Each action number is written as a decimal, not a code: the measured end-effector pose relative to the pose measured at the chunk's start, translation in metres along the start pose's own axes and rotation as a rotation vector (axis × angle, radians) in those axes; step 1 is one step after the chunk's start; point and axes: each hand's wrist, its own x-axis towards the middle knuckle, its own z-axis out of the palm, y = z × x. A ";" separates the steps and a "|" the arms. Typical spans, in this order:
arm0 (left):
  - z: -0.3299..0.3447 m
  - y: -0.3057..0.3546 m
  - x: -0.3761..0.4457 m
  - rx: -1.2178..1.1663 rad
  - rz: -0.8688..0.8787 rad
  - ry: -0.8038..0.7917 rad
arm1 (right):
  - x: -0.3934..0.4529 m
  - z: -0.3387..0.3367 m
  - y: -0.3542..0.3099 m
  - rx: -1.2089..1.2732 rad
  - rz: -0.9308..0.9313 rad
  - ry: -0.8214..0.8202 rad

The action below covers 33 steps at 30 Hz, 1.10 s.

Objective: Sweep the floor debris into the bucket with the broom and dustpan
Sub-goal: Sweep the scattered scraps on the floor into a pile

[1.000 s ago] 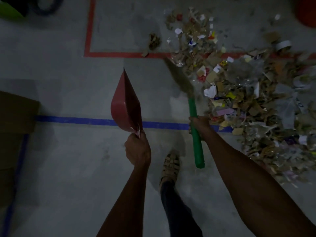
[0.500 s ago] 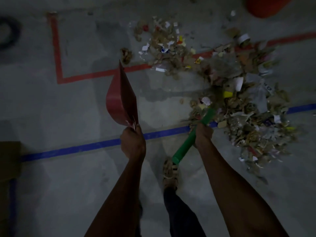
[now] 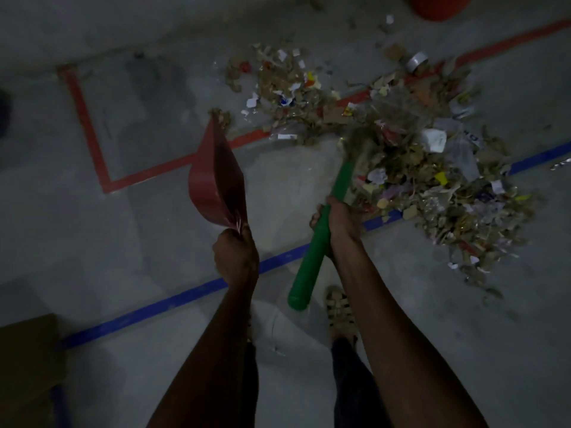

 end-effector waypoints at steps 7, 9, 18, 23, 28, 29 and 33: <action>-0.069 -0.037 0.070 0.017 0.007 0.044 | -0.032 0.111 0.038 -0.066 -0.042 -0.090; -0.082 -0.051 0.088 0.022 0.003 0.054 | -0.030 0.139 0.054 -0.126 -0.099 -0.118; -0.114 -0.111 0.135 0.002 -0.038 0.072 | 0.008 0.240 0.106 -0.593 -0.186 -0.281; -0.116 -0.134 0.149 0.031 -0.026 0.063 | 0.027 0.247 0.115 -0.411 0.045 -0.224; -0.118 -0.132 0.145 0.060 -0.029 0.027 | 0.032 0.197 0.110 -0.200 0.090 -0.056; -0.117 -0.130 0.142 0.056 -0.026 0.019 | 0.032 0.182 0.107 -0.153 0.102 -0.023; -0.109 -0.117 0.126 0.049 -0.003 -0.012 | 0.031 0.117 0.099 -0.075 0.091 0.094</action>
